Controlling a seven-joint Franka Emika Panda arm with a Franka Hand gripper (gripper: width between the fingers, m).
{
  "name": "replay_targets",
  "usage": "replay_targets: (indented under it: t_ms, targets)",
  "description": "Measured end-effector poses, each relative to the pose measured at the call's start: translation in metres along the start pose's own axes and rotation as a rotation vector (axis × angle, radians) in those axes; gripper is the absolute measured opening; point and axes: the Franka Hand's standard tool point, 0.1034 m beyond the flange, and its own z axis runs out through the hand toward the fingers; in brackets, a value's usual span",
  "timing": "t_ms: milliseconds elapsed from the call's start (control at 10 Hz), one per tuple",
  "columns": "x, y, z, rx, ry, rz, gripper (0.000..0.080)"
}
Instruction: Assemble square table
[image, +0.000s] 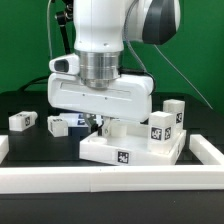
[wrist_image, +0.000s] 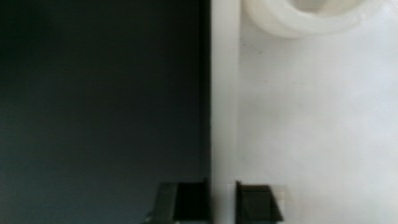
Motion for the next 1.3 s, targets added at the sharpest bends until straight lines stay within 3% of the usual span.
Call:
replay_targets:
  t_ms: [100,400,1000,1100,1300]
  targets:
    - [0.0,0.0,0.0,-0.002,-0.001,-0.075,0.0063]
    - [0.016,-0.015,-0.002,-0.039,0.007,-0.369,0.0063]
    - [0.018,-0.009,-0.002,-0.065,-0.004,-0.729,0.0063]
    - [0.019,-0.008,-0.002,-0.077,-0.01,-0.839,0.0063]
    - [0.024,-0.021,-0.003,-0.112,-0.012,-1.007,0.0063]
